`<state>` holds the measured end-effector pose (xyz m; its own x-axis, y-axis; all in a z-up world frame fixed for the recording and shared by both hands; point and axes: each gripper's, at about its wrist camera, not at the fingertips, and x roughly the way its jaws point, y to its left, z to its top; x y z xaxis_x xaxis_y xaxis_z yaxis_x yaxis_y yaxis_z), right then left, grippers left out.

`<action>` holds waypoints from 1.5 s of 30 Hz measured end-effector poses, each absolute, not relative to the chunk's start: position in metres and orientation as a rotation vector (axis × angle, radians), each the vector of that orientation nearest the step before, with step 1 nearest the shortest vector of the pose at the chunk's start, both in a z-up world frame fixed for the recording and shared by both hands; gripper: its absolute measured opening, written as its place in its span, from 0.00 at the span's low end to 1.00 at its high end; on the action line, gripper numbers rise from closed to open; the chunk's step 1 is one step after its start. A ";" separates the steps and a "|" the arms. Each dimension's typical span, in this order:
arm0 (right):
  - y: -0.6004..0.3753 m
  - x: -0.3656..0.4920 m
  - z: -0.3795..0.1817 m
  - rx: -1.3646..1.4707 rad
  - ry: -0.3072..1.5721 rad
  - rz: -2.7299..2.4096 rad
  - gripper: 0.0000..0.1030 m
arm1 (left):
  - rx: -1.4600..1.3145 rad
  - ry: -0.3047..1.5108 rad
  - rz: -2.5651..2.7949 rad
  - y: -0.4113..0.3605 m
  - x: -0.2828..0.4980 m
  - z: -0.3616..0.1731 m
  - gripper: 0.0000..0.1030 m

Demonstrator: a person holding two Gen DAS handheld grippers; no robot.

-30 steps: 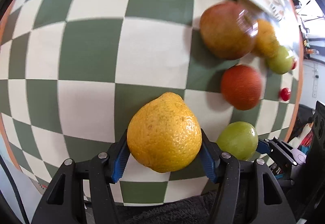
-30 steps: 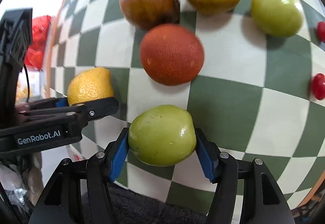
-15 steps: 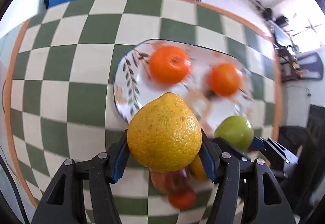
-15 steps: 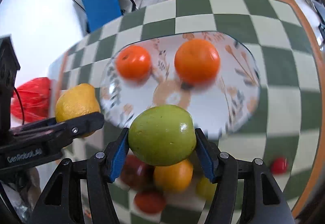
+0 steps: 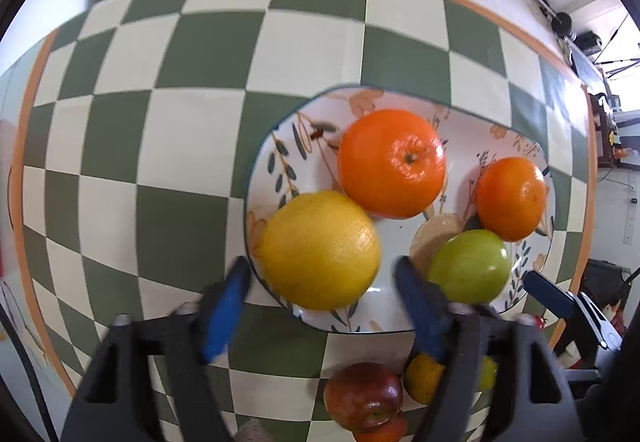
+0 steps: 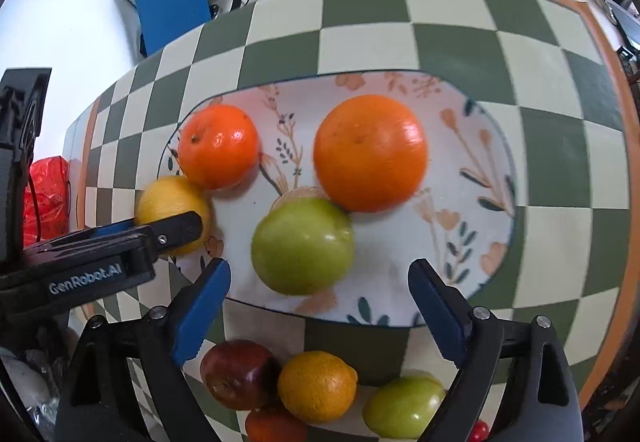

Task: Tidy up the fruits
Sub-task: 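Lower both fruits onto the floral plate and open both grippers, then raise both grippers away from the plate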

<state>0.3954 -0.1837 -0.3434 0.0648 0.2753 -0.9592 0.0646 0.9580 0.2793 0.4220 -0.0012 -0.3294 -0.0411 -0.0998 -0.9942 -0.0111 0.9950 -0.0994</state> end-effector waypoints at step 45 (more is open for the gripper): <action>-0.219 0.230 -0.126 0.217 1.148 -0.007 0.95 | 0.082 1.177 -0.051 -0.023 0.267 -0.138 0.97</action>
